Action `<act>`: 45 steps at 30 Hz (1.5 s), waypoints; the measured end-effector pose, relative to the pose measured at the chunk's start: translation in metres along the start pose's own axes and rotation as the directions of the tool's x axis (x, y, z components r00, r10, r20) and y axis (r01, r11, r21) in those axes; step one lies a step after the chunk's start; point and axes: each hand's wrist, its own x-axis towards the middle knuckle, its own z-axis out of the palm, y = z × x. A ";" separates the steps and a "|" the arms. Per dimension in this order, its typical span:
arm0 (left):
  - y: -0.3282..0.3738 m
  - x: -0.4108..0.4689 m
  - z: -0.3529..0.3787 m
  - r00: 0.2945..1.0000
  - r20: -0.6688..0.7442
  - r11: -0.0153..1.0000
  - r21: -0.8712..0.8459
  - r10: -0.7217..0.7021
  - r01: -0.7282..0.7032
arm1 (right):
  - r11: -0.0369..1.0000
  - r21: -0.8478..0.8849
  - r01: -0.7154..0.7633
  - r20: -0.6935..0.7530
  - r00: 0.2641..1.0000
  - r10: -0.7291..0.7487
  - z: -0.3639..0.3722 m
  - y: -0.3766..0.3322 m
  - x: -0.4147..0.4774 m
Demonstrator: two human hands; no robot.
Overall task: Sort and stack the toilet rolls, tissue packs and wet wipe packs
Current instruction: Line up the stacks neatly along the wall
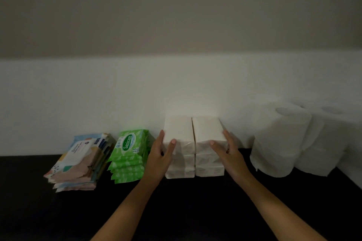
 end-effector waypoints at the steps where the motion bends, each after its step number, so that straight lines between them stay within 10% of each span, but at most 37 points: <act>1: 0.005 -0.002 -0.001 1.000 -0.026 1.000 -0.001 -0.010 0.010 | 1.000 -0.003 -0.015 0.000 1.000 0.015 -0.001 -0.003 -0.001; 7: 0.049 -0.022 -0.004 0.952 -0.208 0.974 0.013 0.224 -0.226 | 0.999 -0.018 -0.032 -0.023 0.999 0.031 -0.016 -0.025 -0.027; 12: 0.085 -0.048 0.021 0.968 -0.005 0.963 -0.096 0.252 -0.251 | 0.994 -0.086 -0.065 -0.143 0.988 0.052 -0.045 -0.042 -0.059; 23: 0.086 -0.105 0.121 0.918 0.393 0.969 -0.199 -0.059 0.147 | 0.979 -0.018 -0.204 -0.436 0.882 0.176 -0.192 -0.007 -0.132; 32: 0.083 -0.086 0.178 0.911 0.327 0.909 -0.242 -0.252 0.339 | 0.961 0.131 -0.242 -0.453 0.848 0.275 -0.283 0.012 -0.071; 45: 0.097 -0.036 0.253 0.743 0.371 0.541 -0.517 -0.557 0.663 | 0.962 0.225 -0.156 -0.324 0.919 0.225 -0.298 0.016 0.038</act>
